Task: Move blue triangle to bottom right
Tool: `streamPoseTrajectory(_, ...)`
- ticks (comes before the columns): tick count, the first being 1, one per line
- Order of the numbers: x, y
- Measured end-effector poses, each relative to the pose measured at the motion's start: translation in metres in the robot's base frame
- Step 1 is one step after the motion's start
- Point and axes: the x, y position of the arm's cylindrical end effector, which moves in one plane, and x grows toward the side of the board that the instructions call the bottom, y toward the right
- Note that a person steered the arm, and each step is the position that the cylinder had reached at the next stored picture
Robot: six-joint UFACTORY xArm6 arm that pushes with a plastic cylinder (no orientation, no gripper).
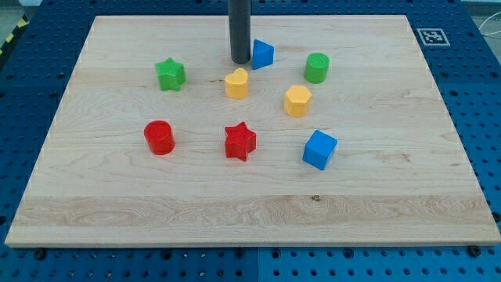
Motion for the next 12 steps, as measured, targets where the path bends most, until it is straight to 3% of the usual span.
streamPoseTrajectory(6, -0.05, 0.194)
streamPoseTrajectory(8, -0.017, 0.215)
streamPoseTrajectory(10, -0.033, 0.197)
streamPoseTrajectory(12, 0.011, 0.192)
